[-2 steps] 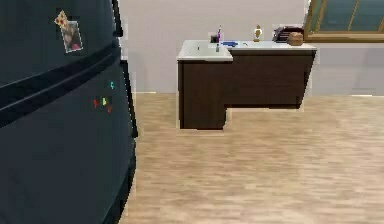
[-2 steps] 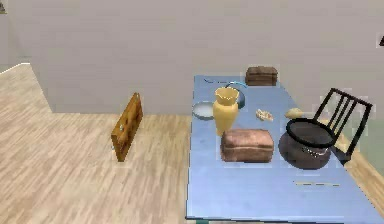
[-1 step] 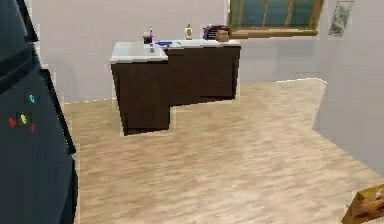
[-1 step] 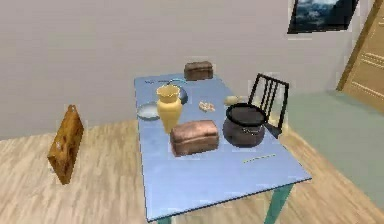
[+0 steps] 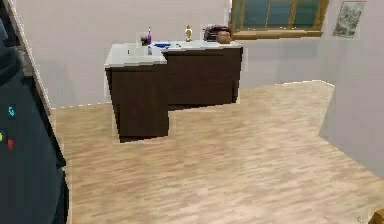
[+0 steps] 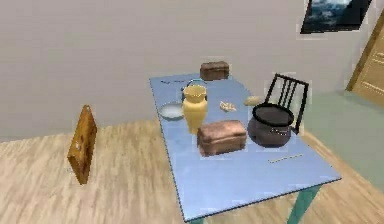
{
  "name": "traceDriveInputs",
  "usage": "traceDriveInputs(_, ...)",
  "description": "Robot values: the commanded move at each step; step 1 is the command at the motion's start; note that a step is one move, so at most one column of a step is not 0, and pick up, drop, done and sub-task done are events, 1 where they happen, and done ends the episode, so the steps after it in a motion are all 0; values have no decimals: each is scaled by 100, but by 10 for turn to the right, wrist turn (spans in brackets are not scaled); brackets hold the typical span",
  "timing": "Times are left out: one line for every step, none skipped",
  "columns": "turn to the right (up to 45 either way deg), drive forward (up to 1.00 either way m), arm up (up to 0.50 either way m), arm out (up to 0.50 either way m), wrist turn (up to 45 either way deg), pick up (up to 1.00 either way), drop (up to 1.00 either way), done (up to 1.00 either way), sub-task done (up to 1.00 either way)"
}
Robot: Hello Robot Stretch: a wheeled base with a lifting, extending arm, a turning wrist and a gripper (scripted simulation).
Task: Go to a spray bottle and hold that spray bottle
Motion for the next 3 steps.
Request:
traceDriveInputs(30, 0, 0, 0, 0, 0, 0, 0, 0)
traceDriveInputs(0, 100, 0, 0, 0, 0, 0, 0, 0)
traceDriveInputs(0, 100, 0, 0, 0, 0, 0, 0, 0)
